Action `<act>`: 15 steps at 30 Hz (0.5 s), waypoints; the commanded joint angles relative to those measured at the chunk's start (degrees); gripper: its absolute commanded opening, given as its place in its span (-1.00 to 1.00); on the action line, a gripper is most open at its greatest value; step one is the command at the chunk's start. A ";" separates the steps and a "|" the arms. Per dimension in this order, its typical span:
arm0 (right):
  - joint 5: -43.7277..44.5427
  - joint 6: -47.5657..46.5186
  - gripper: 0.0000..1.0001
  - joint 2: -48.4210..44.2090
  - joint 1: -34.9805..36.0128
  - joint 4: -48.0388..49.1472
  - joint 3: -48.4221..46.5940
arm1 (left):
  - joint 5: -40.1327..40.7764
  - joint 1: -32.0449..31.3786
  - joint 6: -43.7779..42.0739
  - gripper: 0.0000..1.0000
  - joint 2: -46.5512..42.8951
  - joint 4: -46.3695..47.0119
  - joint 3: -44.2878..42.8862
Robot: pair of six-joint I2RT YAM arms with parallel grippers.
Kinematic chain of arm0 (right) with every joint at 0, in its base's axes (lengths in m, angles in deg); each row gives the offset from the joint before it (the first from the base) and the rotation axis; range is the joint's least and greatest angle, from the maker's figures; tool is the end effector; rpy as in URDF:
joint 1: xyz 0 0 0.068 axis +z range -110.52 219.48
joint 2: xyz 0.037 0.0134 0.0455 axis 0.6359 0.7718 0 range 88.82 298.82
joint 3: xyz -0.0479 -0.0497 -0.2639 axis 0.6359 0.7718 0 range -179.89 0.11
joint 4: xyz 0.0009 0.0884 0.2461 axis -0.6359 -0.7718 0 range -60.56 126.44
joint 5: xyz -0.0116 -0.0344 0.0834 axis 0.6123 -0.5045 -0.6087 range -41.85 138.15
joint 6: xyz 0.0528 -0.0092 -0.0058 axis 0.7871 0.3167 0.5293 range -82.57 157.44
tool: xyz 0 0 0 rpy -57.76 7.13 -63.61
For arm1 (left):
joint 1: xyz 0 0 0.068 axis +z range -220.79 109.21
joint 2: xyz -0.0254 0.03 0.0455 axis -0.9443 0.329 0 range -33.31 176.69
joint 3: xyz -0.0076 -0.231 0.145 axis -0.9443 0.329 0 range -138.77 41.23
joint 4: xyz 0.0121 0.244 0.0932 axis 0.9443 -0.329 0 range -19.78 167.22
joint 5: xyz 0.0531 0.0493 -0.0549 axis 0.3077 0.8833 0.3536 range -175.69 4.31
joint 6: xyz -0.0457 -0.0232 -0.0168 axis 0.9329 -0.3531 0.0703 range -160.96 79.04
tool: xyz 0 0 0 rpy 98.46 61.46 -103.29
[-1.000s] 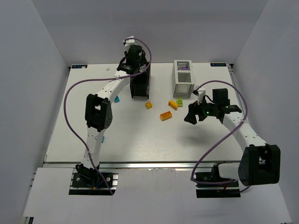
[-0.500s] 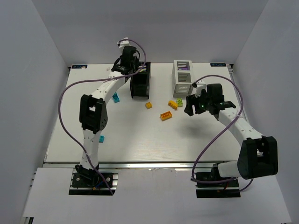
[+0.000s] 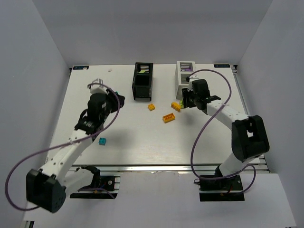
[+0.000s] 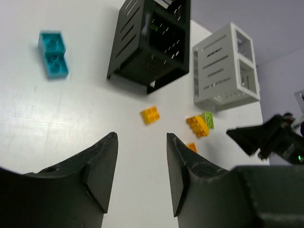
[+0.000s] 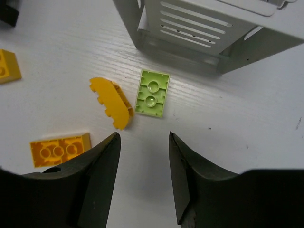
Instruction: Sort the legos into containers by color
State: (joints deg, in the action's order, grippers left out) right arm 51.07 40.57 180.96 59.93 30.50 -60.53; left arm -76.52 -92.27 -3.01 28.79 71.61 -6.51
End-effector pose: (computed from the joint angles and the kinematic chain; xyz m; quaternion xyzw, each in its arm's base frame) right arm 0.3353 0.1229 0.2339 -0.1237 0.8878 0.0681 0.4380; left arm 0.2359 -0.0867 0.3069 -0.1624 0.8013 -0.2267 0.5293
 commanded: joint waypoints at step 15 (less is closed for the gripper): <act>4.46 -0.94 0.34 11.21 1.17 7.87 -5.98 | -0.82 0.03 11.71 0.33 -23.52 -6.43 19.97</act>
State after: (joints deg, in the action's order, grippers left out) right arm 52.99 40.83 191.00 60.61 34.17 -64.27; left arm -77.99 -92.27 7.15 6.83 66.32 13.46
